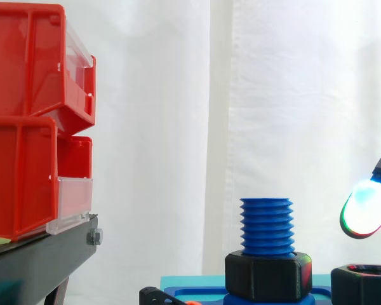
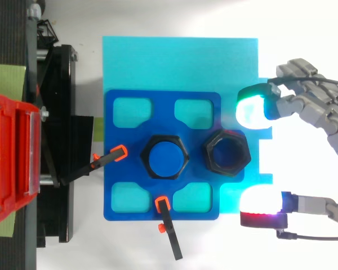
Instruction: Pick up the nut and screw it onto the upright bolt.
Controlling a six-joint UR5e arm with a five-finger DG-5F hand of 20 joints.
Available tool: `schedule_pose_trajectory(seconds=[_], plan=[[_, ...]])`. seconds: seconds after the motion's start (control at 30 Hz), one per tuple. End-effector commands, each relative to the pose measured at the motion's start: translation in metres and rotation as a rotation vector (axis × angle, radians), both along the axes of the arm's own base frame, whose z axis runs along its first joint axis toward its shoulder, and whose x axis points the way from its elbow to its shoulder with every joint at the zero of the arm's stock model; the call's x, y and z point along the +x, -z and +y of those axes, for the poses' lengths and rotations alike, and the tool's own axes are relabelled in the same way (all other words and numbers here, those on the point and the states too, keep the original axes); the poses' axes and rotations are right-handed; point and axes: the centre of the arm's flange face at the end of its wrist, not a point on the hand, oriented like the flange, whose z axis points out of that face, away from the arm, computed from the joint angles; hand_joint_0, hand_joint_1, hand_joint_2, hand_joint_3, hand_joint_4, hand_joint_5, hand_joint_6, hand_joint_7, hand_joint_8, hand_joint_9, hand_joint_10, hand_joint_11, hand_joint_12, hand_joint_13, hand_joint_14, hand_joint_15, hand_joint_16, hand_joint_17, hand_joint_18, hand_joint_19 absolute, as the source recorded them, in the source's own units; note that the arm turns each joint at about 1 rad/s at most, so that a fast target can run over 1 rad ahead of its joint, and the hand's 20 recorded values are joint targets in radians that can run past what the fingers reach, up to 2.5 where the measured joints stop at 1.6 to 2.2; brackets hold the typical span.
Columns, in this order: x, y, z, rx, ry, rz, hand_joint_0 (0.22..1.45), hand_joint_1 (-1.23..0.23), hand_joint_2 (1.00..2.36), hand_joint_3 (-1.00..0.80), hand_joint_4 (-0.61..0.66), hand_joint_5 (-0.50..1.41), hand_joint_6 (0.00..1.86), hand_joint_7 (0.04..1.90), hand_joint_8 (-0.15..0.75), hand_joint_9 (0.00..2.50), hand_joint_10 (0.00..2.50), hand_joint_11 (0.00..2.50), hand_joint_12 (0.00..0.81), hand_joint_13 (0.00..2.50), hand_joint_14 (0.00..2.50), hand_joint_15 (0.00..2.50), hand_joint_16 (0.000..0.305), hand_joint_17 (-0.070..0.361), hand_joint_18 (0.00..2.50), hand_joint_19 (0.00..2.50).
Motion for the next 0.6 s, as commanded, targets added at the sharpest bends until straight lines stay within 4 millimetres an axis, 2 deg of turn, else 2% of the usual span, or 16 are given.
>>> schedule_pose_trajectory(seconds=[0.0,0.3,0.37,0.57], plan=[[0.000,0.002,-0.002,0.000,0.006,0.003,0.38,-0.71,1.00,-0.50,0.28,-0.22,0.50,0.84,0.334,0.28,0.00,0.00,0.453,0.22,0.00,0.00,0.069,0.155,0.40,0.20],[0.000,0.004,-0.011,-0.003,0.016,0.014,0.38,-0.71,1.00,-0.50,0.27,-0.23,0.50,0.81,0.330,0.28,0.00,0.00,0.453,0.22,0.00,0.00,0.069,0.155,0.40,0.20],[0.002,0.014,-0.011,-0.013,0.012,0.028,0.38,-0.71,1.00,-0.50,0.27,-0.23,0.50,0.81,0.331,0.28,0.00,0.00,0.452,0.22,0.00,0.00,0.069,0.155,0.40,0.20],[0.005,0.018,-0.008,-0.009,0.003,0.018,0.37,-0.74,1.00,-0.50,0.27,-0.23,0.50,0.79,0.332,0.28,0.00,0.00,0.455,0.21,0.00,0.00,0.069,0.156,0.40,0.19]])
